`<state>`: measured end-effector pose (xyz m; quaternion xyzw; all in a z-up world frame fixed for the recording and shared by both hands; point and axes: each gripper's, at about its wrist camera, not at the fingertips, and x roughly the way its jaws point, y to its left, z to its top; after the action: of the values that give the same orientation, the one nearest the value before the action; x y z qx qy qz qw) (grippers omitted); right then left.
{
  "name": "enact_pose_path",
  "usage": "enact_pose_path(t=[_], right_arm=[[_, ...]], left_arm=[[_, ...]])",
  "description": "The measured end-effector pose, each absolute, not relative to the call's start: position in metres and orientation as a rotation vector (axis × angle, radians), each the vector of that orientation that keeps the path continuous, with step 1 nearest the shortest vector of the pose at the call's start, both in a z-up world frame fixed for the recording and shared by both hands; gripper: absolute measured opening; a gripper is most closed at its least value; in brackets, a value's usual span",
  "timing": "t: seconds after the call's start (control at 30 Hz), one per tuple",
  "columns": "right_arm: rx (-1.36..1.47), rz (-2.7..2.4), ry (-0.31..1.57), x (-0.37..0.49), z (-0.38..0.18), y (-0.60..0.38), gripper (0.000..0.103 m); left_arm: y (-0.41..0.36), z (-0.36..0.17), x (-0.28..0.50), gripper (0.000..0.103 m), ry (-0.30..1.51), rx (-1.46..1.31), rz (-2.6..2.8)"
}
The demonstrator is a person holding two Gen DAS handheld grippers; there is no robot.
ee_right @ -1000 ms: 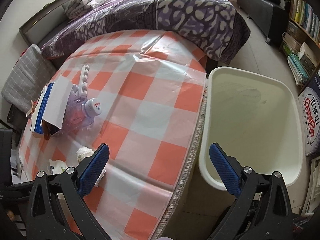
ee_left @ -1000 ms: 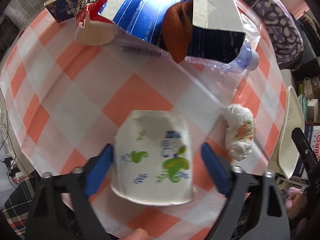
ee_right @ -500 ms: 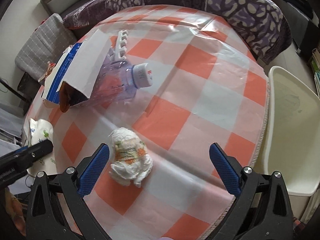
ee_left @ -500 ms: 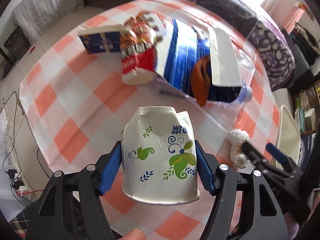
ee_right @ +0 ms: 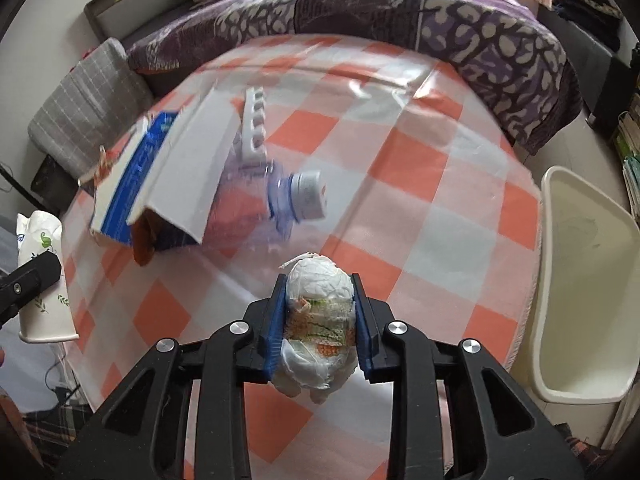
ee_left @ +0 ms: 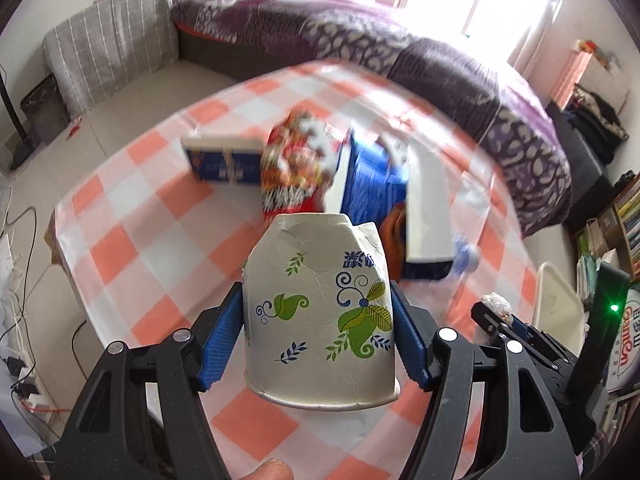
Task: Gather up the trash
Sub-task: 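Carry cup and tissue to the white bin and open both tools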
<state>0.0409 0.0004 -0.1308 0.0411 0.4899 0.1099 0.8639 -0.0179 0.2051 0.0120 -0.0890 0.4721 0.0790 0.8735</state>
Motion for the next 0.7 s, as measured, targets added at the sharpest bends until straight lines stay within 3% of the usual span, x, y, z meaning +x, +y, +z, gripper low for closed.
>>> enact_pose_path(t=[0.4,0.7], right_arm=[[0.164,0.108,0.684,0.047,-0.008,-0.064,0.028],[0.150,-0.017,0.604,0.063,0.019,-0.113,0.029]], left_arm=[[0.126,0.066,0.046,0.068,0.669,-0.021,0.108],[0.069,0.072,0.081,0.068,0.605,0.052,0.012]])
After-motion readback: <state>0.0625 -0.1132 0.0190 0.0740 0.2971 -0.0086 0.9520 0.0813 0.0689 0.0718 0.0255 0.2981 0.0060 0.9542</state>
